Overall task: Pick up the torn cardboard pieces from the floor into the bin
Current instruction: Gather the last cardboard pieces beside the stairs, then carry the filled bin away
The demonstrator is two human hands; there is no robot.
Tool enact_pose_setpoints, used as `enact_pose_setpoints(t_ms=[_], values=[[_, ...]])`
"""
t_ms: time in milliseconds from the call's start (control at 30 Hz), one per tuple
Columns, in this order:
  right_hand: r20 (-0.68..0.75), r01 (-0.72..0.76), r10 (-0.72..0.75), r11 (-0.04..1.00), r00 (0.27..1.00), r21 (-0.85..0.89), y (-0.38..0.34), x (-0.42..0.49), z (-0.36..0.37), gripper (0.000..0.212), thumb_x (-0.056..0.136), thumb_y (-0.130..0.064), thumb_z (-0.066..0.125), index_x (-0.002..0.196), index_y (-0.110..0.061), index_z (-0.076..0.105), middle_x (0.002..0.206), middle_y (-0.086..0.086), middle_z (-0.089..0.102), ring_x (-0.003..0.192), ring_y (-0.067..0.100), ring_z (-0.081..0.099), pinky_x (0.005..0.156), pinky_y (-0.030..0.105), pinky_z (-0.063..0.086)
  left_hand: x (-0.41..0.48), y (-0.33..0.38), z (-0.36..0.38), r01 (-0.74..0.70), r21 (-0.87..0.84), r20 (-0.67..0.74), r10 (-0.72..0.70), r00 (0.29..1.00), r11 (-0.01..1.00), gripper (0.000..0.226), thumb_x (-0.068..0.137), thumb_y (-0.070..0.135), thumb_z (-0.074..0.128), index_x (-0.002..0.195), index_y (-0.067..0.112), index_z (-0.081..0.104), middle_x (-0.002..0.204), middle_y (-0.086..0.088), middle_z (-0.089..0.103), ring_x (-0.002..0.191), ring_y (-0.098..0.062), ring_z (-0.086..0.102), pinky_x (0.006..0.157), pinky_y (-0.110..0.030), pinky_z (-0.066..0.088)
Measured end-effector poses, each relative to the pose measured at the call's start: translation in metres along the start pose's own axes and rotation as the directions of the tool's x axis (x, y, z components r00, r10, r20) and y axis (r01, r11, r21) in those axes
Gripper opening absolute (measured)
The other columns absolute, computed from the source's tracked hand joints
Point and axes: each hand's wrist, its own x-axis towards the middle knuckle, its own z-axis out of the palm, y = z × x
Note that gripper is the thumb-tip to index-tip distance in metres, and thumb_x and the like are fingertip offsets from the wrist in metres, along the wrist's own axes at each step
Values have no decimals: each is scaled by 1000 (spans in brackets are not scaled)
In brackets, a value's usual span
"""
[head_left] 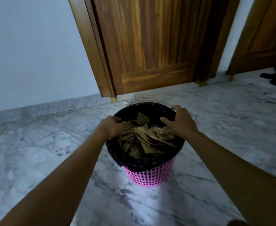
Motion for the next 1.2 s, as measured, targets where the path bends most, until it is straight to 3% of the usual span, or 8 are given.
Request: enact_pose_setpoints(t_ms=[100,167,267,433,567,867,1067,1200], values=[[16,-4,7,978,1000,-209,20,1,13,52,85,-52,62,130,-31,44,144,8,32,126,37,40,101,52,40,20,-17,-3,-48,-12,-219,44,975,999,22,78,35,68,99,33,74,105,-2,71,91,-19,66,81,-27,53],[68,-66,74,991,995,-119,34,-1,26,73,82,-37,68,143,-34,29,151,9,20,131,41,35,104,52,38,30,-28,5,-79,-15,-330,69,941,997,22,77,24,66,97,29,71,103,-4,70,89,-22,66,74,-27,50],[53,-268,263,949,963,164,39,2,38,107,80,-25,76,156,-32,0,157,18,14,134,41,38,105,50,43,42,-45,28,-4,36,-398,18,917,999,44,84,28,65,122,10,55,125,-19,52,109,-39,56,86,-41,47],[-107,-358,385,910,917,210,43,4,42,33,96,-13,47,126,1,51,124,21,57,103,33,56,79,29,42,59,-47,38,127,49,-310,-105,945,991,26,89,20,52,100,0,63,103,-23,65,93,-39,61,74,-36,44],[-123,-417,478,846,870,332,32,-30,1,26,96,-6,42,118,-3,54,107,11,57,89,23,51,76,29,41,29,-7,7,64,59,-222,-50,974,996,21,88,15,55,102,7,68,103,-18,68,90,-34,61,74,-30,41],[-205,-651,780,611,591,450,-8,-203,-264,20,92,-5,43,107,-4,56,94,8,57,87,27,55,74,30,42,-118,228,-81,-227,79,109,218,970,971,40,94,20,55,133,15,59,119,-17,67,102,-33,64,81,-29,48],[-249,-789,913,406,324,461,-34,-384,-474,21,91,-12,47,110,-10,55,98,14,61,82,31,54,68,32,41,-285,413,-107,-427,48,440,364,820,903,42,90,24,59,132,18,59,116,-13,68,92,-27,66,82,-32,56],[-255,-824,957,252,136,507,-17,-512,-572,27,87,-17,54,114,-13,58,109,19,65,100,39,60,74,33,40,-409,518,-78,-552,3,619,432,656,834,45,86,26,62,129,16,61,119,-12,67,93,-28,67,84,-40,59]])
